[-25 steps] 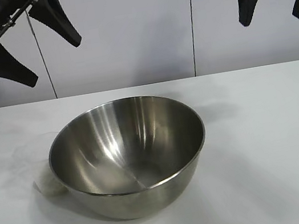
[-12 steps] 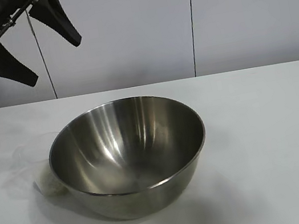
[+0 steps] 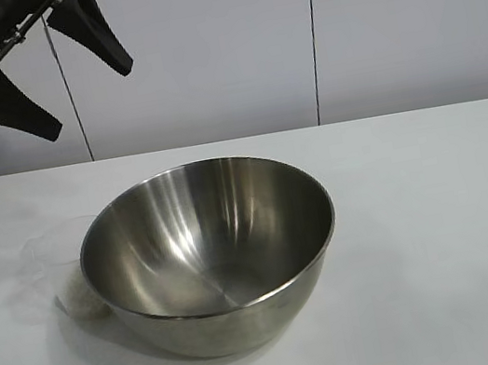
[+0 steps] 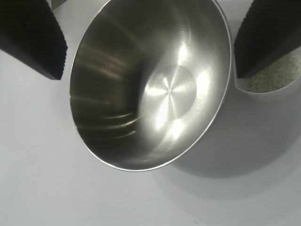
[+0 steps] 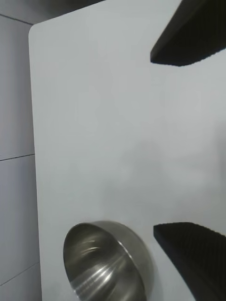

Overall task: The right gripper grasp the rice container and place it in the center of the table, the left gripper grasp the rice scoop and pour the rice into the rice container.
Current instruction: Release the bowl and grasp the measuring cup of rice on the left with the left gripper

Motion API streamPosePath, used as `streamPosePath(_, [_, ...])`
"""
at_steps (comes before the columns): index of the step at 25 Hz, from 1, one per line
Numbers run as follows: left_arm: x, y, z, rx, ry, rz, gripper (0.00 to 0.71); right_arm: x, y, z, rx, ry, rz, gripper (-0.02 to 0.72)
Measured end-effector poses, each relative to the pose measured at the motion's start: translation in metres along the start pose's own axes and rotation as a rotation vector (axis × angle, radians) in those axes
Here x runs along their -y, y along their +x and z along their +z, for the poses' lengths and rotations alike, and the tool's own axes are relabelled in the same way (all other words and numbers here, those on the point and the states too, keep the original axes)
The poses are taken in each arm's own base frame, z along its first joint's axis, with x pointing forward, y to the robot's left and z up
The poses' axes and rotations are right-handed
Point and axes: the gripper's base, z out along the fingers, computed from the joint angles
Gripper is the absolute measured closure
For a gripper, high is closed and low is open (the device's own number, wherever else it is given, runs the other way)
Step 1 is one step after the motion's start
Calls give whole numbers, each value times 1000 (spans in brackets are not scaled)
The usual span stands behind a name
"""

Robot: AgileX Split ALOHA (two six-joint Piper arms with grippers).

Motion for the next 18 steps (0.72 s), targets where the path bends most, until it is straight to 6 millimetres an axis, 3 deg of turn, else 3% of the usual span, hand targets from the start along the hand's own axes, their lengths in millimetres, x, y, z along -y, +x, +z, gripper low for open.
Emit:
streamPosePath(5, [0,0,0,1,0,0,16,-1,-4,13,69,-3,-16,85])
streamPosePath(18, [0,0,0,1,0,0,16,-1,-5,13,88,-4,-19,87])
